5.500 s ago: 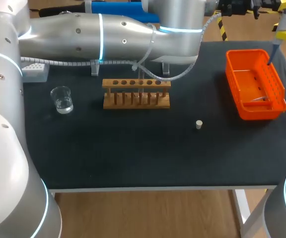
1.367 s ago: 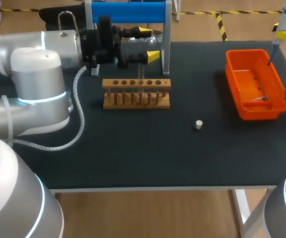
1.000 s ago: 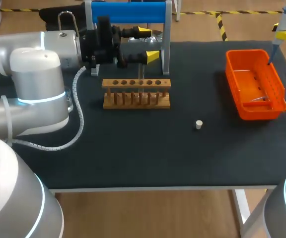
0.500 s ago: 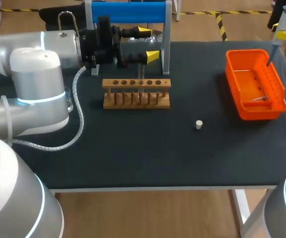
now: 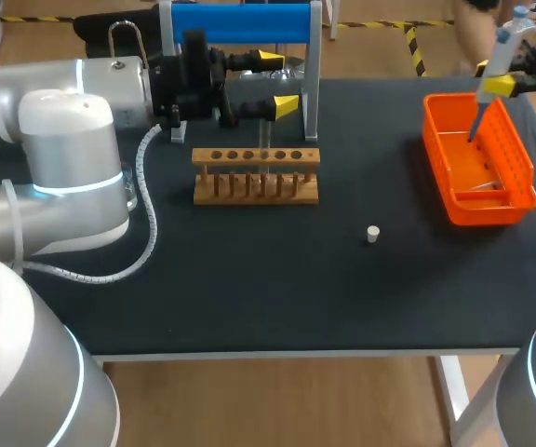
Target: Invert the test tube, pick up the pipette, mount the tip to pipette, aspirate from beaker and dispense into the tube, eject the tip, return the pipette, and cap with the stopper.
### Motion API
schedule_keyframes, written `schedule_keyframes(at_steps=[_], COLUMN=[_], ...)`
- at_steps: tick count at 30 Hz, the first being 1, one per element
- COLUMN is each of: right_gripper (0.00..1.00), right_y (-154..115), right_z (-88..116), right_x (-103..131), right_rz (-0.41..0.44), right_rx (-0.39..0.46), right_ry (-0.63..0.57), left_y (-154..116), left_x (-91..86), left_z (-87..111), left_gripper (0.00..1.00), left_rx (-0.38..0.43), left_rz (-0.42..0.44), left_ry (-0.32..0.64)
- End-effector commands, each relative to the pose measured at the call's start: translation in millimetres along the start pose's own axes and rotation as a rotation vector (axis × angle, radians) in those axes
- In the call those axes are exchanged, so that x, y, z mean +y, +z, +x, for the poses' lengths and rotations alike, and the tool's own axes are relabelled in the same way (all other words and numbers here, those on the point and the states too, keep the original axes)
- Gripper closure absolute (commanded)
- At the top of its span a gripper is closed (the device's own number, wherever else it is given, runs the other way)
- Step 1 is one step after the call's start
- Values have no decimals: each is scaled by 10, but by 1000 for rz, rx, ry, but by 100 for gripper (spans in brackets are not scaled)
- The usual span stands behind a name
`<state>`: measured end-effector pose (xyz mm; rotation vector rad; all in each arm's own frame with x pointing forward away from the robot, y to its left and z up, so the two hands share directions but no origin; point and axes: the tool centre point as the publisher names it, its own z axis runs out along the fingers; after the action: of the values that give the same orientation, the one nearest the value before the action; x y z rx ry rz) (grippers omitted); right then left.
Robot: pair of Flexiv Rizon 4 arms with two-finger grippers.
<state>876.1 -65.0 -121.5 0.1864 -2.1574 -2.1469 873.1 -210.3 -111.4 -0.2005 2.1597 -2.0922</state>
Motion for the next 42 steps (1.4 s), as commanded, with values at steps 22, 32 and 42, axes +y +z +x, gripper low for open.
schedule_keyframes(at_steps=[22,32,42], right_gripper=[100,100,100], right_y=[1812,2233,2518], right_z=[-185,-274,-336], right_x=[-263,-274,-297], right_rz=[-9,-22,-17], right_rx=[35,54,70], right_ry=[39,43,56], left_y=[-11,-11,-11], left_x=[0,0,0], left_z=[0,0,0], left_gripper=[0,0,0], left_rx=[2,2,2], left_rz=[0,0,0], left_ry=[0,0,0])
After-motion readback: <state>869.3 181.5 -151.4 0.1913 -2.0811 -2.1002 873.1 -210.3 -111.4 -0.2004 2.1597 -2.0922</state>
